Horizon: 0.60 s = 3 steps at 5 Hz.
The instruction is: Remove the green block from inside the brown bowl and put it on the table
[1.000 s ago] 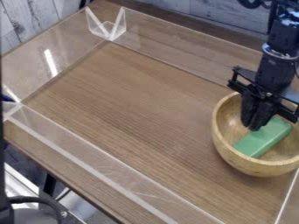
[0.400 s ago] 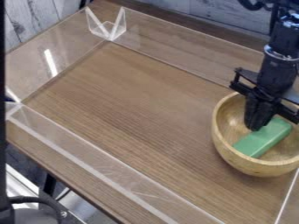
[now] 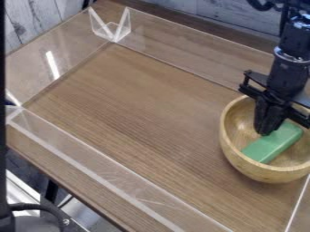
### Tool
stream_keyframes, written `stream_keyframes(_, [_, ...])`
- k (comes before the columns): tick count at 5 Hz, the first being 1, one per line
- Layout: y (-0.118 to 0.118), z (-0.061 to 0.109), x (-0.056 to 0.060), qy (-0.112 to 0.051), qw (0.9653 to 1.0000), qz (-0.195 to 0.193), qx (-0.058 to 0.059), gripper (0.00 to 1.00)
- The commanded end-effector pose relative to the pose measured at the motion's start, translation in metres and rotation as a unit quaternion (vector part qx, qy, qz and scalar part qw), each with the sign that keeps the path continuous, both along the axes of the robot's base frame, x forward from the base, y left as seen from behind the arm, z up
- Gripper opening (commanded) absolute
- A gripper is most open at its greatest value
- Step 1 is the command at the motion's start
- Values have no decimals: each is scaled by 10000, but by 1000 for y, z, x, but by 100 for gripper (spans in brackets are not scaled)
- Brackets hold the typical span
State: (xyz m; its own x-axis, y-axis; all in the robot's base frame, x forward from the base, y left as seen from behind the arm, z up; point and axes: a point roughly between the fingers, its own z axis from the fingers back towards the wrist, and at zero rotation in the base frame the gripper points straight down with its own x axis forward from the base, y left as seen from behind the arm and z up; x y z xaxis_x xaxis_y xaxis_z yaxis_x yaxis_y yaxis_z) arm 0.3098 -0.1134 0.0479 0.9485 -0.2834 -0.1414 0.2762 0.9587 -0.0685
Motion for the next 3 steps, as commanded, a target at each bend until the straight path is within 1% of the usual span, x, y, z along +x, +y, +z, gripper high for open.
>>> stream_keyframes(1, [-6, 14, 9, -267, 9996, -43, -120, 0])
stream_keyframes(3, [-8, 11, 9, -250, 9996, -56, -152, 0])
